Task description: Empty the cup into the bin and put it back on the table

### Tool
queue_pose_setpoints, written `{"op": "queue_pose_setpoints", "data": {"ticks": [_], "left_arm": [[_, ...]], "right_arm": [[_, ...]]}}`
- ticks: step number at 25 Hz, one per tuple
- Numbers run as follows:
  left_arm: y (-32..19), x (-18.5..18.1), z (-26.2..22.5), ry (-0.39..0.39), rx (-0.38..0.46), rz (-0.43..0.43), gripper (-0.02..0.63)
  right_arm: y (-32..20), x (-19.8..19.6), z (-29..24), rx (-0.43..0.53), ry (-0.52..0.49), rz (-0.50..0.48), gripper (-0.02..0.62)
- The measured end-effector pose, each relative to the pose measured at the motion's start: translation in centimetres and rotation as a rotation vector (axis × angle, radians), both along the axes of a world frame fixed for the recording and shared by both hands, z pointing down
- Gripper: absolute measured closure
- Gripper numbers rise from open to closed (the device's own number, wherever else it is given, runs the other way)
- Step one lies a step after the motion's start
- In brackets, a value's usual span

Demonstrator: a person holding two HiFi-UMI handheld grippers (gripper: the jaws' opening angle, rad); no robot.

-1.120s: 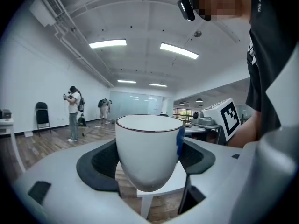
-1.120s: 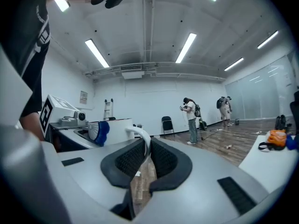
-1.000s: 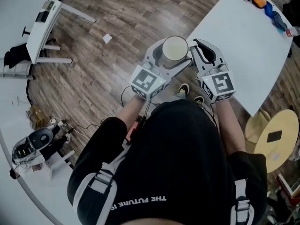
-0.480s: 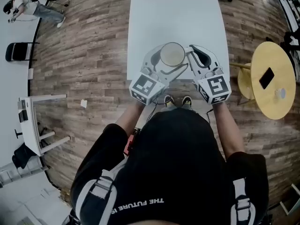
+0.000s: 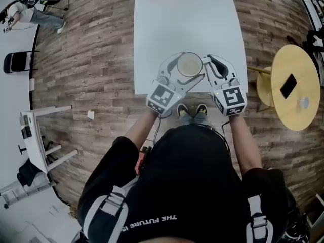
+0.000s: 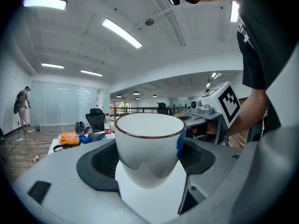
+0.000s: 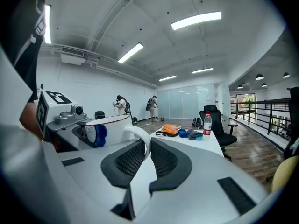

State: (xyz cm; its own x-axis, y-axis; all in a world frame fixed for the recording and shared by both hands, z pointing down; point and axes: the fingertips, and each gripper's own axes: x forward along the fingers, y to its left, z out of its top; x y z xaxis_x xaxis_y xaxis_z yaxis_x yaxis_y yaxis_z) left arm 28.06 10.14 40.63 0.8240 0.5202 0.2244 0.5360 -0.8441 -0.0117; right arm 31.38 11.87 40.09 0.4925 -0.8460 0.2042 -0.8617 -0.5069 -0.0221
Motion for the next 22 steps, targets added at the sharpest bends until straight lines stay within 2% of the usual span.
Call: {"op": "queue_pose_setpoints", "data": {"ticks": [8,13,22], "left_arm": [[-1.6,4.8,10.3,-0.111,0.035,0.036,0.229],[-1.5,6.4,16.6,-0.173,0.058,0.073,0.230],[-0.8,6.4,20.6,-0.245,0.073,0.098,0.230]], "right_arm": [[-1.5,4.8,10.5,-0.120,-0.138,0.028,0.548],[-1.3,6.4,16.8,-0.177,-0.199,0.038,0.548],[-0.6,6.4,20.8,-0.209,-0.241,0.045,0.548]]}}
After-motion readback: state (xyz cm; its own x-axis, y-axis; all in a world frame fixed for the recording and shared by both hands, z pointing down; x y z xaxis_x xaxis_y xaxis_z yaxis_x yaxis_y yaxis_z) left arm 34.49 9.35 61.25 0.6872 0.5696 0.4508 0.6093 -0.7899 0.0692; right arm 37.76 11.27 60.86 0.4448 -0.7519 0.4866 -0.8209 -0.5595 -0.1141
